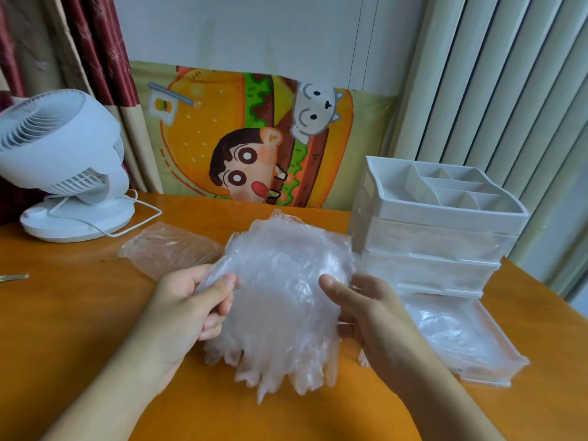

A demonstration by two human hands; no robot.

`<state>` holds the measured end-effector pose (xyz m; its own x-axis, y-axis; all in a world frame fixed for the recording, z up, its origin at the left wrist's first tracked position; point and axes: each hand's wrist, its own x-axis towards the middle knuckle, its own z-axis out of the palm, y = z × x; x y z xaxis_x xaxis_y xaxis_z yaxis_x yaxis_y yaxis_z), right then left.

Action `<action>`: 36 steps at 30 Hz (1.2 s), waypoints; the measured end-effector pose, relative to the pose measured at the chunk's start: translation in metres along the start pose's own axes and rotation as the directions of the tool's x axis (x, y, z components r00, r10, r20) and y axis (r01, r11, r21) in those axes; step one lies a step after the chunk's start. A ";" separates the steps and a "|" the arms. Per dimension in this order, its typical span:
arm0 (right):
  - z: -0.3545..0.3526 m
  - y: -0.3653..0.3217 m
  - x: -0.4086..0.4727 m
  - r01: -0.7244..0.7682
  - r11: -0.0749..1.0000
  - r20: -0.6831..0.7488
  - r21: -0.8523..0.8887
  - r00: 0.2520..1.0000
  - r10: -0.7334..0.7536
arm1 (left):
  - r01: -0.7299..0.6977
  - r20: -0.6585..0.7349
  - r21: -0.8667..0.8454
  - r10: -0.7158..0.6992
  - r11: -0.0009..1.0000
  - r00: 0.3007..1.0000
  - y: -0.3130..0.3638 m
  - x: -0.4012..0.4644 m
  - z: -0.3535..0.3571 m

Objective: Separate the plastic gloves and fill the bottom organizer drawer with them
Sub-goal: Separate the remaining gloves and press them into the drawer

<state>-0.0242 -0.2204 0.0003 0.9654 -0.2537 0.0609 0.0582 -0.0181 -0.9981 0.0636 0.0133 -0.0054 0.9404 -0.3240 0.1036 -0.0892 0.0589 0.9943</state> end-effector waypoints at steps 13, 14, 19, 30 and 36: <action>-0.005 0.009 0.005 0.097 0.979 -0.121 -0.180 0.985 -0.120 | 0.016 0.129 0.039 -0.021 0.999 0.991 0.019 -0.003 -0.011; -0.005 0.009 0.005 0.098 0.979 -0.107 -0.179 0.987 -0.118 | 0.021 0.144 -0.001 -0.020 1.000 0.989 0.020 -0.003 -0.012; 0.003 0.011 0.004 0.103 0.971 0.007 -0.218 0.995 -0.104 | 0.085 0.110 -0.060 -0.078 0.995 0.991 0.020 -0.011 0.006; 0.002 -0.001 -0.004 0.062 0.910 0.233 -0.411 0.972 0.039 | 0.034 -0.106 0.055 -0.028 0.998 0.994 0.005 -0.001 0.000; -0.007 -0.009 -0.004 0.023 0.859 0.248 -0.512 0.961 0.123 | 0.089 -0.091 0.058 -0.084 0.994 0.992 0.008 -0.003 -0.002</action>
<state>-0.0305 -0.2258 0.0087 0.9979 -0.0058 -0.0645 -0.0582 -0.5168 -0.8541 0.0611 0.0169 0.0026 0.9704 -0.2410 0.0172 -0.0239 -0.0250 0.9994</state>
